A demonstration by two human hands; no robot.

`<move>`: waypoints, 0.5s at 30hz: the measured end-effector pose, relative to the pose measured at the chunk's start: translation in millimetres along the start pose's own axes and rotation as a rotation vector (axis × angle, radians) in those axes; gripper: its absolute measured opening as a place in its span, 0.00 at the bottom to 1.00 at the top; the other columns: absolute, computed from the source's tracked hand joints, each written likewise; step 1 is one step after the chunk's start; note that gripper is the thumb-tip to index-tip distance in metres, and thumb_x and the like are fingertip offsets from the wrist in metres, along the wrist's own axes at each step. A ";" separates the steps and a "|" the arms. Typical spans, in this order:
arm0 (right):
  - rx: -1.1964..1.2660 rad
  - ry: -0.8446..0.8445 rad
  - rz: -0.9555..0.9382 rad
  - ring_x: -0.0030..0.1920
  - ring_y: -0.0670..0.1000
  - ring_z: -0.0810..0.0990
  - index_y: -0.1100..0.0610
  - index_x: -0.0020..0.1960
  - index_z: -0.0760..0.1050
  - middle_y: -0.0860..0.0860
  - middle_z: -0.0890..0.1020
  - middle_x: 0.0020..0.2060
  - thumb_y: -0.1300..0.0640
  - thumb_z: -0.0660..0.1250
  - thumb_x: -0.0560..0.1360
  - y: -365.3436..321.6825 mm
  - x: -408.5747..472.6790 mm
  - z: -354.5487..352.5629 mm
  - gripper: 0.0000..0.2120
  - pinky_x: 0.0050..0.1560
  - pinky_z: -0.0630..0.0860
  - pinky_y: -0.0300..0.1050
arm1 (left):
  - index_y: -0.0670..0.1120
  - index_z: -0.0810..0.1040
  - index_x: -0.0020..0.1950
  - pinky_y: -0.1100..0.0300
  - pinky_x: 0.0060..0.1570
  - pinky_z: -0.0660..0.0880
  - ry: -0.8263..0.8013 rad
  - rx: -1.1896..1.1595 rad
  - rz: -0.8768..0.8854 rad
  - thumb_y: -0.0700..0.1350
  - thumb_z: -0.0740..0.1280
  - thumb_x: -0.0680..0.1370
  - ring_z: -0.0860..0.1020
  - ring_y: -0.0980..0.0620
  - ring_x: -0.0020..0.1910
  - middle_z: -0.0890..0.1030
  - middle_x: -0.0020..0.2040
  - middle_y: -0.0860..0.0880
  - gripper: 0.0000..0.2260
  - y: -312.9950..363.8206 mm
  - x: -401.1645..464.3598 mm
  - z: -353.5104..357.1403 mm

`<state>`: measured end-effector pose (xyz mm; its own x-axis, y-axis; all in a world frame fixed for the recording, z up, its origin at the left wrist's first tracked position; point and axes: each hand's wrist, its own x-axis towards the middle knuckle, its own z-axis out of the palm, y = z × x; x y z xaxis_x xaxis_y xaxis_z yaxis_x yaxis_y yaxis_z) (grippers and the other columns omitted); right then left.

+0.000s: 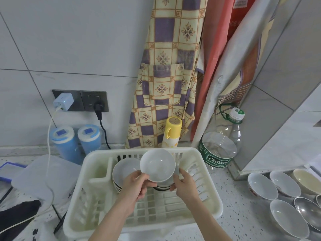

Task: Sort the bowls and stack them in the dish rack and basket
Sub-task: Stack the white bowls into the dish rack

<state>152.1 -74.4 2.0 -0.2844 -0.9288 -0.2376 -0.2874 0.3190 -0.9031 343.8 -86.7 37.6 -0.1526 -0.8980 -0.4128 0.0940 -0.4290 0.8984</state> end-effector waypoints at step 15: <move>0.113 0.029 -0.177 0.35 0.47 0.81 0.54 0.59 0.78 0.52 0.85 0.36 0.55 0.64 0.78 -18.6 -18.0 -2.1 0.12 0.39 0.77 0.43 | 0.47 0.77 0.57 0.65 0.20 0.59 -0.053 0.085 0.009 0.42 0.65 0.77 0.62 0.56 0.19 0.86 0.39 0.42 0.10 -1.8 -2.6 4.7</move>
<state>160.6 -63.2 23.8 -0.2652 -0.9622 -0.0626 -0.2313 0.1265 -0.9646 339.4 -83.1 37.7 -0.2042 -0.8942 -0.3984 0.0123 -0.4093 0.9123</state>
